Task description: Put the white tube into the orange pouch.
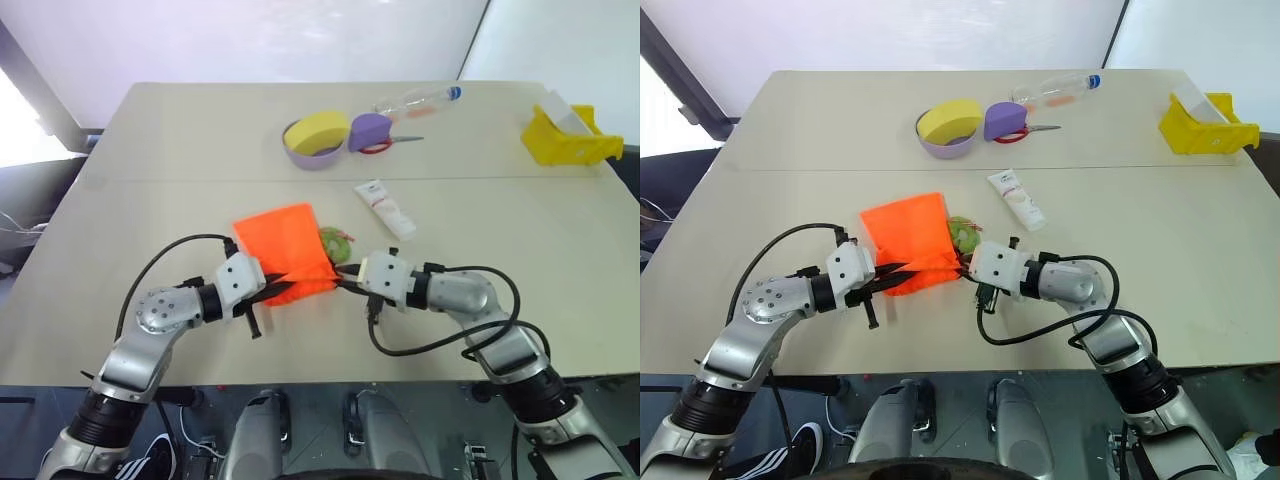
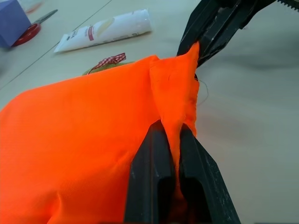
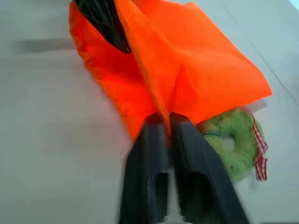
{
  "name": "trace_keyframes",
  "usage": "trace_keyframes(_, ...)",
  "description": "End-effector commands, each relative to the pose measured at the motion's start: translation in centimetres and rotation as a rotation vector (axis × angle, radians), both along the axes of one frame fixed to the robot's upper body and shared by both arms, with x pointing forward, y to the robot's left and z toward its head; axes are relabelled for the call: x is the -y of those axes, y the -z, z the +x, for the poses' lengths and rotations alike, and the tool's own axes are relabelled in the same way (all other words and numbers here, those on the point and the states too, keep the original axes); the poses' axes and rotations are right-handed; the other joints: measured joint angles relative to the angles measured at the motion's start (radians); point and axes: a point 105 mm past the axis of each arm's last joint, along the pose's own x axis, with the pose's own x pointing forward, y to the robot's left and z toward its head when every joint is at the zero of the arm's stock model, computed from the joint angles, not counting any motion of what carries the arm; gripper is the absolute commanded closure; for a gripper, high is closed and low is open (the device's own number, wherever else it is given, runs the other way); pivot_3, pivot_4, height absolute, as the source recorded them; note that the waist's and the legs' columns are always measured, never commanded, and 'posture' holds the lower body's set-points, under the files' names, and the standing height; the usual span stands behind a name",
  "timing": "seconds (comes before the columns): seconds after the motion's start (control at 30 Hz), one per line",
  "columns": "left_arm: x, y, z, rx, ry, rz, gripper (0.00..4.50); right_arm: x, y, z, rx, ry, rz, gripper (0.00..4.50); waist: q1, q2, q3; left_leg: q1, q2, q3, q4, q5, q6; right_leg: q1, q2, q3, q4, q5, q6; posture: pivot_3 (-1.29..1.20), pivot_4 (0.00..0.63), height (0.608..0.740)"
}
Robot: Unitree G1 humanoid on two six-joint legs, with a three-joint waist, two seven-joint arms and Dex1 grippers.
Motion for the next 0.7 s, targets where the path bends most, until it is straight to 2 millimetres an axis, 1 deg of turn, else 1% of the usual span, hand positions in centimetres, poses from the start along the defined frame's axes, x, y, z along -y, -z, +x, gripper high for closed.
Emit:
trace_keyframes(0.03,-0.1,-0.9,0.1,0.03,-0.009,-0.018,4.5,0.0,-1.6,-0.2,0.004,-0.02,0.052,2.14,0.0,0.0,0.0,0.0,0.0,0.0,0.0,0.0,0.0,0.0,0.0,0.0,0.0,0.0,0.0,0.0,0.15,0.74)
trace_keyframes(0.1,-0.1,-0.9,0.2,0.029,-0.011,-0.021,4.5,0.2,-1.9,-0.3,-0.007,-0.018,0.07,1.14,0.0,0.0,0.0,0.0,0.0,0.0,0.0,0.0,0.0,0.0,0.0,0.0,0.0,0.0,0.0,0.0,0.15,0.74)
trace_keyframes(0.17,-0.2,-1.0,0.1,0.024,-0.018,-0.031,4.5,0.5,-2.6,-1.2,-0.074,-0.043,0.142,0.14,0.0,0.0,0.0,0.0,0.0,0.0,0.0,0.0,0.0,0.0,0.0,0.0,0.0,0.0,0.0,0.0,0.15,0.74)
trace_keyframes(0.2,-0.2,-1.0,0.1,0.02,-0.022,-0.034,4.5,0.7,-3.2,-1.7,-0.107,-0.054,0.187,0.03,0.001,0.0,0.0,0.0,0.0,0.0,0.0,0.0,0.0,0.0,0.0,0.0,0.0,0.0,0.0,0.0,0.15,0.74)
trace_keyframes(0.23,-0.3,-1.0,0.1,0.018,-0.024,-0.036,4.5,0.9,-3.5,-2.1,-0.127,-0.061,0.214,0.03,0.002,0.0,0.0,0.0,0.0,0.0,0.0,0.0,0.0,0.0,0.0,0.0,0.0,0.0,0.0,0.0,0.15,0.74)
trace_keyframes(0.33,-0.4,-1.1,0.0,-0.002,-0.034,-0.051,4.5,2.2,-4.6,-1.8,-0.138,0.005,0.29,0.03,0.002,0.0,0.0,0.0,0.0,0.0,0.0,0.0,0.0,0.0,0.0,0.0,0.0,0.0,0.0,0.0,0.15,0.74)
trace_keyframes(0.47,-0.3,-1.5,0.2,-0.028,-0.052,-0.101,4.5,4.2,-5.9,0.0,-0.098,0.168,0.375,0.03,0.001,0.0,0.0,0.0,0.0,0.0,0.0,-0.001,-0.002,0.0,0.0,0.0,0.0,0.0,-0.001,0.0,0.15,0.74)
trace_keyframes(0.5,-0.3,-1.5,0.3,-0.031,-0.056,-0.107,4.5,4.9,-6.1,0.7,-0.099,0.235,0.406,0.03,0.0,0.0,0.0,0.0,0.0,-0.001,0.0,-0.001,-0.002,0.0,0.0,0.0,0.0,0.001,-0.001,0.0,0.15,0.74)
trace_keyframes(0.6,-0.2,-1.5,0.4,-0.03,-0.057,-0.108,4.5,5.8,-6.1,1.4,-0.063,0.33,0.425,0.03,0.0,0.0,0.0,0.0,0.001,-0.001,0.0,-0.001,-0.002,-0.001,0.0,0.0,0.0,0.001,-0.001,0.0,0.15,0.74)
trace_keyframes(0.67,-0.2,-1.4,0.5,-0.032,-0.057,-0.109,4.5,6.4,-5.2,2.4,-0.065,0.415,0.404,0.03,-0.001,0.0,0.0,0.0,0.001,-0.001,0.0,-0.001,-0.002,-0.001,0.0,0.0,0.0,0.001,-0.002,0.0,0.15,0.74)
trace_keyframes(0.7,-0.1,-1.4,0.5,-0.031,-0.054,-0.108,4.5,6.7,-5.1,2.9,-0.05,0.45,0.398,0.03,-0.001,0.0,0.0,0.0,0.001,-0.001,0.0,-0.001,-0.002,-0.001,0.0,0.0,0.0,0.001,-0.002,0.0,0.15,0.74)
